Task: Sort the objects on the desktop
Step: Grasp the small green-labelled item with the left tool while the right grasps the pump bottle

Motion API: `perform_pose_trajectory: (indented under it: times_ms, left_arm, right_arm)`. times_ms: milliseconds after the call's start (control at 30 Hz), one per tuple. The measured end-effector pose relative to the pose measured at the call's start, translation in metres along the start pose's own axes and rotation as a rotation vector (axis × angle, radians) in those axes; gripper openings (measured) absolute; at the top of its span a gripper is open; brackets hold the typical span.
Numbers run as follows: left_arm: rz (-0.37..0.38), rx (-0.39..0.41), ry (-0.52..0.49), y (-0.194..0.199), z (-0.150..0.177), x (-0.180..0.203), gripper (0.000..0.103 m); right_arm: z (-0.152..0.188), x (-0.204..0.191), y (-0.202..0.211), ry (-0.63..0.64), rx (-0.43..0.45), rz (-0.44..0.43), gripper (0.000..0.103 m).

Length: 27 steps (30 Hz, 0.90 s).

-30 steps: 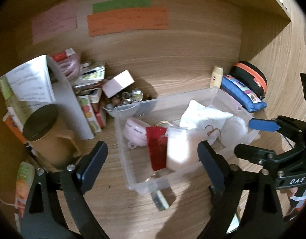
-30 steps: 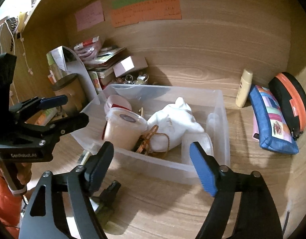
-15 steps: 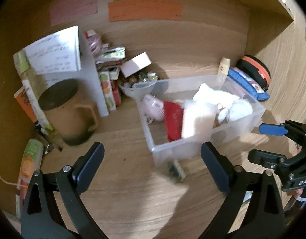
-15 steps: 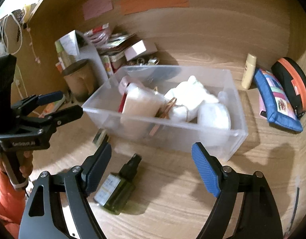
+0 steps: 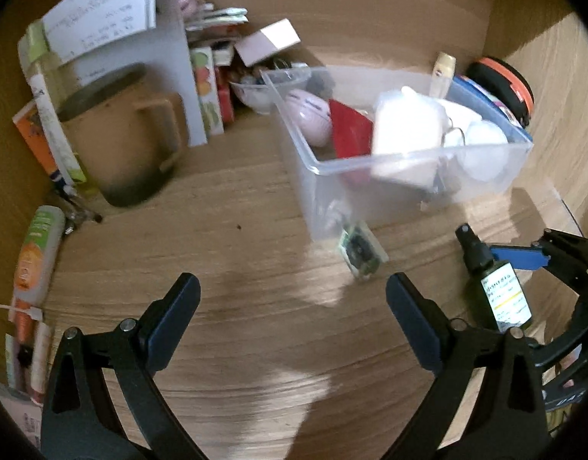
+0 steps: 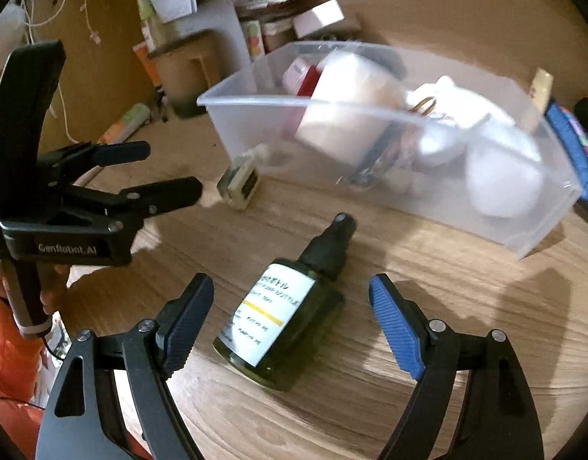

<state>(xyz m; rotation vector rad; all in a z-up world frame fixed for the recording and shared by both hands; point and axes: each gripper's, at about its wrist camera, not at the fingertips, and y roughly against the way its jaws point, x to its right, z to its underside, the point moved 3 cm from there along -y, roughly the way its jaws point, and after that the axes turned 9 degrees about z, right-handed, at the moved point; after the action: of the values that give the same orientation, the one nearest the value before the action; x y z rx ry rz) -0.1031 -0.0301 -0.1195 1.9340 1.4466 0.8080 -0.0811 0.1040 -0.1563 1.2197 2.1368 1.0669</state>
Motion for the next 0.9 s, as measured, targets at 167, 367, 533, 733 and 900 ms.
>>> perform_pose_trajectory:
  times_ms: [167, 367, 533, 733, 900]
  left_arm:
    - [0.012, -0.01, -0.016, -0.008, 0.0, 0.011, 0.099]
    - [-0.018, 0.006, -0.03, -0.014, -0.008, 0.02, 0.099]
    - [-0.04, 0.016, -0.049, -0.017, -0.015, 0.027, 0.089]
    - [-0.045, -0.023, -0.046, -0.029, -0.019, 0.032, 0.064]
    - [-0.047, -0.053, -0.034, -0.038, -0.019, 0.034, 0.041]
  right_arm:
    - [0.004, -0.001, -0.001, 0.036, 0.018, 0.011, 0.079]
    - [0.009, 0.009, 0.005, 0.056, 0.036, 0.025, 0.045]
    - [0.012, 0.022, 0.009, 0.03, 0.046, 0.017, 0.041]
    - [0.01, 0.037, 0.018, 0.007, 0.07, 0.013, 0.039]
    - [0.008, 0.045, 0.023, 0.004, 0.092, 0.022, 0.039]
